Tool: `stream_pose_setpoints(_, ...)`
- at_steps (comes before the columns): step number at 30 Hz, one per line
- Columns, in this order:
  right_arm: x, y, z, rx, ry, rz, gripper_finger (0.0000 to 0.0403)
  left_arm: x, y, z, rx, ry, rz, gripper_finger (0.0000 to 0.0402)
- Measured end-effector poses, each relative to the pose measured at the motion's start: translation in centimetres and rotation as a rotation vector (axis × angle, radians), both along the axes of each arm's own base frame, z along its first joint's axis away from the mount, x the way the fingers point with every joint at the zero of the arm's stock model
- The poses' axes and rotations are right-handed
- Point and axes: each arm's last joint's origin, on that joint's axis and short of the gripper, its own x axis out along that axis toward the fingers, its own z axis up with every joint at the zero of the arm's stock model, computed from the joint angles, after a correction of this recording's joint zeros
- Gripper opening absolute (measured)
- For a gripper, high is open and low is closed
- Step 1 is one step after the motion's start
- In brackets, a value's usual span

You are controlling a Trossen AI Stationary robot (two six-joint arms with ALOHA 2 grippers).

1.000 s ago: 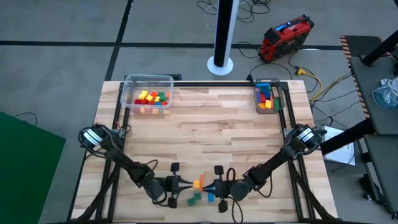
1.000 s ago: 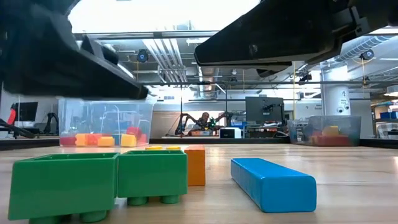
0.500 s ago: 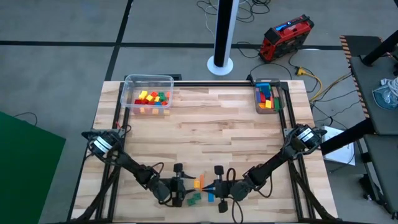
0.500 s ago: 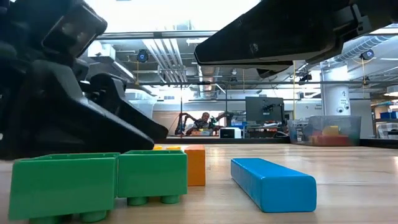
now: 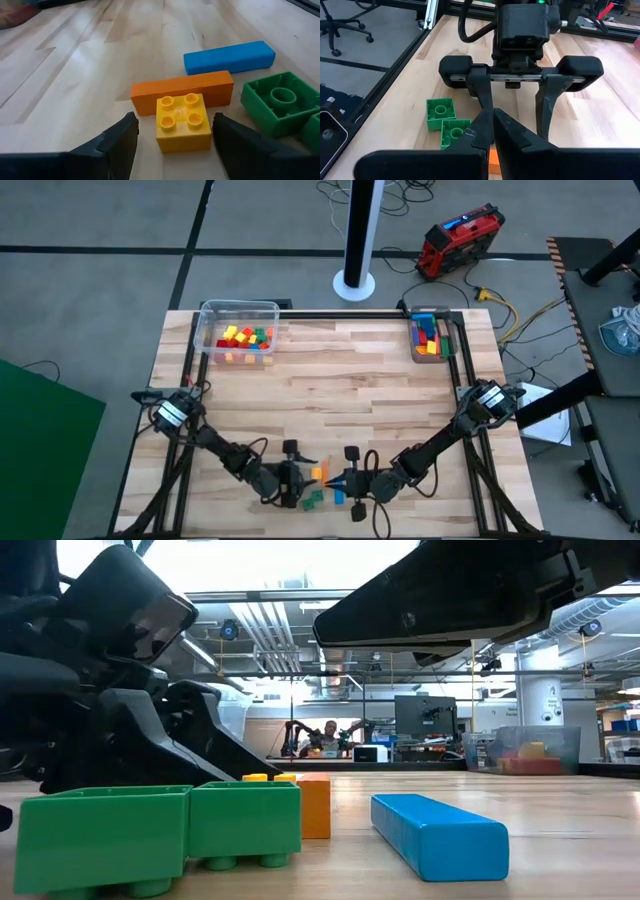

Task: Sort blocks by size
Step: Put the yellow square game piece into the transparent bin

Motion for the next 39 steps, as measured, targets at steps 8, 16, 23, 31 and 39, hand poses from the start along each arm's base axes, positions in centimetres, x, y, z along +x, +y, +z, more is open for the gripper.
stream_pose_setpoints(8, 0.0, 0.0, 0.0, -0.001, 0.001, 0.000, 0.0013, 0.5, 0.7, 0.0, -0.002, 0.001, 0.002, 0.0230)
stream_pose_setpoints(16, 0.0, 0.0, 0.0, -0.001, 0.002, 0.001, 0.0013, 0.5, 0.7, 0.0, -0.006, 0.009, -0.019, 0.0150)
stream_pose_setpoints(23, 0.0, 0.0, 0.0, -0.001, 0.002, 0.002, 0.0013, 0.4, 0.6, 0.2, -0.006, 0.008, -0.025, 0.0109)
stream_pose_setpoints(31, -0.1, 0.0, -0.2, 0.024, 0.015, -0.008, 0.0013, -3.3, 2.8, 5.6, 0.186, -0.021, 0.095, 0.0143)
stream_pose_setpoints(39, -0.2, 0.1, -0.2, 0.027, 0.020, -0.009, 0.0013, -8.4, 10.5, 14.0, 0.160, -0.260, 0.583, 0.0128)
